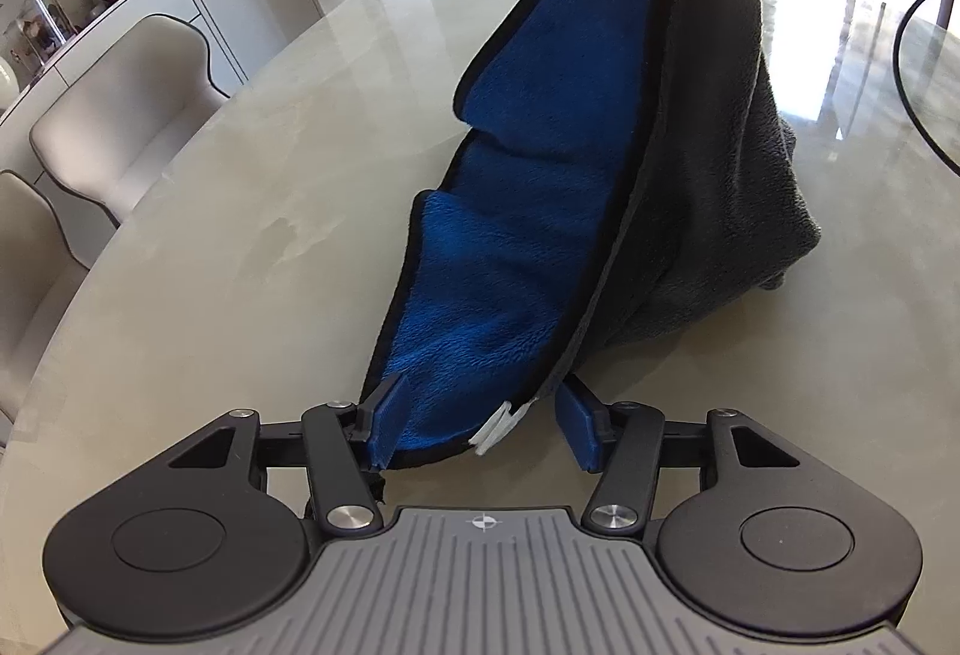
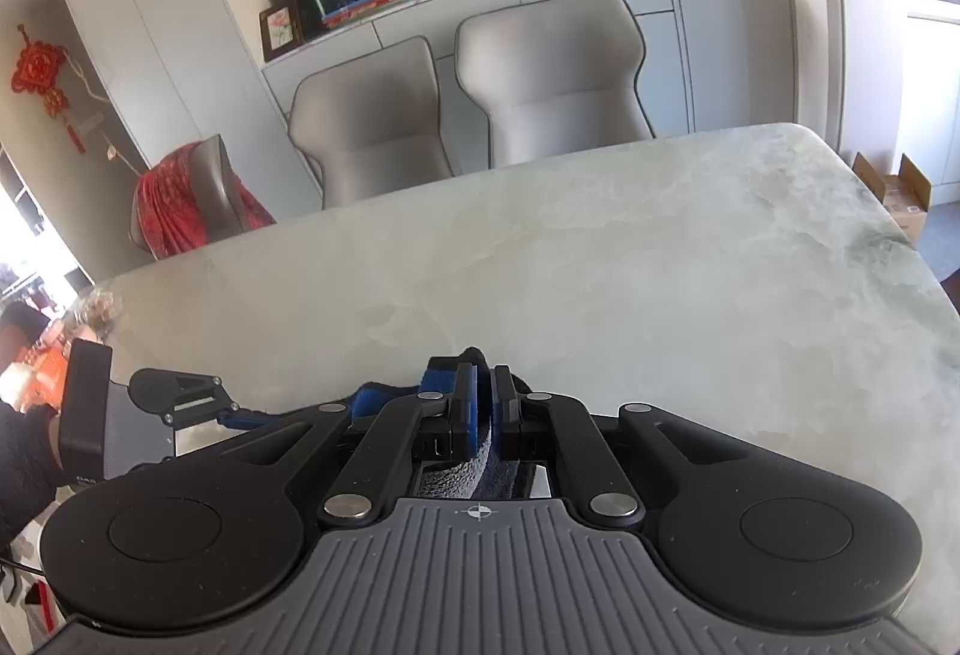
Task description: Fold towel
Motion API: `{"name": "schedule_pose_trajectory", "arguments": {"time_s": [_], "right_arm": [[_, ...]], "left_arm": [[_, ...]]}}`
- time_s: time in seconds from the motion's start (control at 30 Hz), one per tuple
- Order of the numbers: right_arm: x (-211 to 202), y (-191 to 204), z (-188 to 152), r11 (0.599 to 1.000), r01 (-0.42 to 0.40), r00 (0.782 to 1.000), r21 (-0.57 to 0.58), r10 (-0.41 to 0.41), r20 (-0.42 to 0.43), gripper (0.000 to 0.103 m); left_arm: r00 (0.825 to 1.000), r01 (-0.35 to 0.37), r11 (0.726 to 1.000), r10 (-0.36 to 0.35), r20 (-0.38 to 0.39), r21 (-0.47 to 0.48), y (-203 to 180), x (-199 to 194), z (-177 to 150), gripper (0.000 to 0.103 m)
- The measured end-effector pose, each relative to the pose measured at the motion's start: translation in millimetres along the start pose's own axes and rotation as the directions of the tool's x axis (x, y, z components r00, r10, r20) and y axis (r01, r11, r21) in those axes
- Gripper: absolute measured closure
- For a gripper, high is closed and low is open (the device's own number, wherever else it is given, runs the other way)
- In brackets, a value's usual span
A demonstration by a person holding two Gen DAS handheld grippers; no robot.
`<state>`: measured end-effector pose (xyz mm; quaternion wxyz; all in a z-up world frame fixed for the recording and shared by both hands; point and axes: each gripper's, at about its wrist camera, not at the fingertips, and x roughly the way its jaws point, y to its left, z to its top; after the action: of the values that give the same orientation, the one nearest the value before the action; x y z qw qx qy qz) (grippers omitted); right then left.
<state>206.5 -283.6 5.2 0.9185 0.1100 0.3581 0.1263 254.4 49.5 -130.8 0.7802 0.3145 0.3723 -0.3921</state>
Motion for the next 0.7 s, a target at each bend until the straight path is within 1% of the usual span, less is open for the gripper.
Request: {"name": "schedule_pose_trajectory", "arguments": {"time_s": [0.07,0.1,0.2,0.3,0.37,0.43,0.47,0.5,0.6,0.67,0.7], "right_arm": [[-4.3,-1.9,2.0,1.0,-0.005,1.0,0.017,0.005,0.016,0.098],[-6.7,-3.3,3.1,1.0,-0.008,1.0,0.027,0.007,0.025,0.098],[-15.2,-8.8,7.4,0.998,-0.016,0.998,0.061,0.012,0.061,0.098],[-18.8,-13.7,11.4,0.997,-0.022,0.997,0.077,0.017,0.069,0.098],[-16.5,-14.5,10.8,0.997,-0.024,0.999,0.07,0.021,0.043,0.095],[-9.2,-13.9,6.1,0.999,-0.001,1.0,0.054,0.001,0.003,0.08],[-3.6,-14.9,1.6,0.999,0.023,1.0,0.044,-0.023,-0.016,0.062],[3.1,-17.8,-2.4,0.998,0.049,0.998,0.037,-0.048,-0.039,0.056],[28.1,-34.6,-14.9,0.991,0.128,0.983,0.036,-0.122,-0.138,0.056],[41.9,-45.5,-25.1,0.988,0.143,0.972,0.051,-0.13,-0.198,0.056],[46.1,-46.0,-30.5,0.991,0.13,0.969,0.025,-0.122,-0.214,0.056]], "left_arm": [[1.0,0.023,1.0,-0.023,-0.001,-0.018,4.2,-0.3,0.1,0.062],[1.0,0.026,0.999,-0.026,-0.004,-0.021,5.6,-0.6,0.3,0.067],[1.0,0.022,1.0,-0.023,-0.021,-0.013,7.2,-2.2,2.6,0.076],[0.999,0.02,1.0,-0.02,-0.039,0.009,4.2,-4.5,5.9,0.08],[0.999,0.012,1.0,-0.011,-0.05,0.02,2.7,-5.8,6.3,0.08],[0.999,0.007,1.0,-0.006,-0.053,0.025,1.6,-5.7,6.1,0.08],[0.999,0.005,1.0,-0.003,-0.053,0.028,0.8,-4.9,6.5,0.08],[0.999,0.002,1.0,-0.001,-0.053,0.03,0.5,-5.1,6.1,0.079],[0.999,-0.001,1.0,0.003,-0.048,0.027,0.9,-4.0,4.8,0.077],[0.999,0.002,1.0,-0.001,-0.044,0.024,1.7,-1.5,4.6,0.075],[0.999,0.003,1.0,-0.002,-0.043,0.024,2.9,2.1,5.2,0.075]]}}
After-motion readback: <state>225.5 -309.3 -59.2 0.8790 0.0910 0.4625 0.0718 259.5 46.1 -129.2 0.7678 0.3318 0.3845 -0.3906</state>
